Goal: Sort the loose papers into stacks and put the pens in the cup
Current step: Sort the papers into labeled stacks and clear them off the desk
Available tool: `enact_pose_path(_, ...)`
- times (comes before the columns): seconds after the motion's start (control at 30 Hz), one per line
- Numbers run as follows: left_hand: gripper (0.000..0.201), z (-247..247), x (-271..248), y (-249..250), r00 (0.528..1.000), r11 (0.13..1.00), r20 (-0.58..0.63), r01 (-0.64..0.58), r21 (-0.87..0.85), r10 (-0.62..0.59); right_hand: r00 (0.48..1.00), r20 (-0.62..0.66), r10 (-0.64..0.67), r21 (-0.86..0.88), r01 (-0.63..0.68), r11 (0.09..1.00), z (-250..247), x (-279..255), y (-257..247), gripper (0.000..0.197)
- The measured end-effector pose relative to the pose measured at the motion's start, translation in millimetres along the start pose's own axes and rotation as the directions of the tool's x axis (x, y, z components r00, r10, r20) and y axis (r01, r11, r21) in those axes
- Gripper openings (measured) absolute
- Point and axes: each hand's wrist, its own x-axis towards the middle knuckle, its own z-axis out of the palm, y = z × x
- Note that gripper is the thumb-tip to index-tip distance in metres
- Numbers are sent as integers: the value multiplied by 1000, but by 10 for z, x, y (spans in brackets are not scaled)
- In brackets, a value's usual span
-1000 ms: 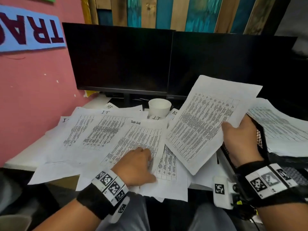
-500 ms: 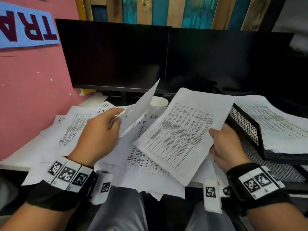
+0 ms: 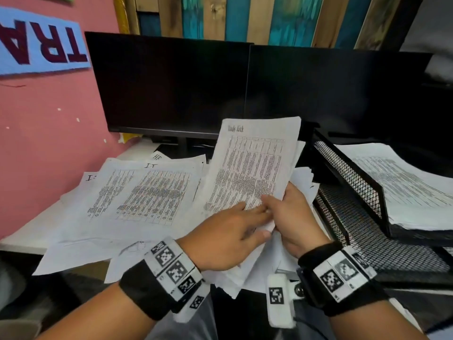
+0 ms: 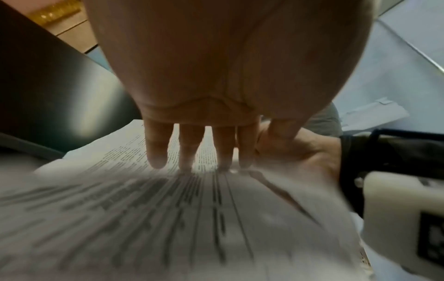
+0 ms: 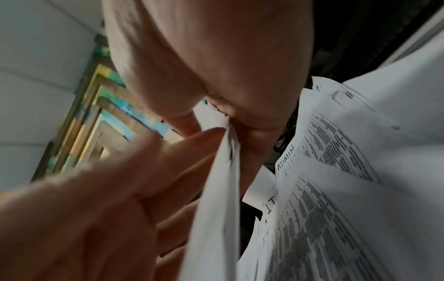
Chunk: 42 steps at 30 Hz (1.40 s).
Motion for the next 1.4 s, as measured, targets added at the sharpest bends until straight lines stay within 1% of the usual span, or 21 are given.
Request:
enact_pose_path(0.03,45,-27,-8,-36,1000,997,-22,9,-77,-11,999,-30,-17,-46,15,999,-12,1,-12,44)
enact_pose_path(0.07,43,-73,-23,-85,996,986,-86,23,-166,-37,999,-44,-20,-59,17,998,-37,4,-31,48)
enact_pose_path(0.13,43,-213,-64,-237,960,948,-229,83,-308,-158,999,-42,-5,-19,4,1000,-114,30,-77,49)
enact_pose_path(0.2,56,-366,-90,-454,870,897,-365,169,-409,-331,999,-25,38,86,-36,996,-182,50,-139,48)
enact_pose_path(0.23,65,-444,-104,-572,819,851,-391,205,-483,-419,998,-12,55,132,-53,990,-207,55,-170,48)
enact_pose_path(0.27,74,-509,-124,-681,781,795,-390,212,-569,-488,998,8,59,165,-60,984,-216,61,-204,47)
enact_pose_path(0.3,81,-559,-140,-785,764,740,-372,197,-643,-527,998,30,59,186,-63,981,-212,70,-230,47)
enact_pose_path(0.33,81,-592,-153,-878,771,684,-337,170,-710,-541,997,50,59,199,-68,978,-194,82,-248,46)
enact_pose_path(0.37,68,-621,-168,-908,791,635,-293,150,-758,-537,996,65,65,209,-77,975,-168,102,-250,46)
enact_pose_path(0.4,46,-650,-184,-893,820,615,-259,138,-776,-511,994,77,75,212,-90,973,-135,129,-240,45)
enact_pose_path(0.43,26,-670,-196,-878,831,625,-247,148,-766,-498,993,78,88,209,-103,972,-99,164,-212,44)
enact_pose_path(0.47,19,-675,-203,-865,829,638,-253,152,-755,-498,992,73,104,193,-117,974,-65,194,-185,41)
enact_pose_path(0.53,26,-680,-245,-910,791,659,-308,153,-736,-528,988,19,153,103,-154,983,-20,234,-149,36)
enact_pose_path(0.6,30,-704,-312,-1009,736,656,-366,138,-742,-569,974,-83,211,-32,-214,976,-53,243,-132,37)
enact_pose_path(0.7,22,-762,-455,-1182,661,613,-394,126,-780,-638,931,-141,337,-101,-352,930,-174,272,-66,39)
enact_pose_path(0.83,22,-788,-633,-1270,629,588,-415,84,-805,-658,885,-150,441,-94,-457,885,-180,327,37,39)
enact_pose_path(0.93,23,-748,-726,-1306,624,582,-404,101,-807,-669,891,-133,433,-142,-450,882,-92,350,103,43)
enact_pose_path(1.07,24,-710,-802,-1328,619,575,-388,128,-808,-683,907,-128,402,-288,-422,860,18,386,210,60)
enact_pose_path(1.13,24,-704,-828,-1344,615,572,-385,133,-809,-688,917,-100,386,-442,-389,808,67,427,237,76)
enact_pose_path(1.23,24,-698,-852,-1397,602,573,-397,126,-810,-693,931,-59,359,-699,-295,651,150,481,234,108)
enact_pose_path(1.4,26,-675,-856,-1407,606,589,-405,132,-798,-685,926,-83,368,-855,-256,452,372,544,246,129)
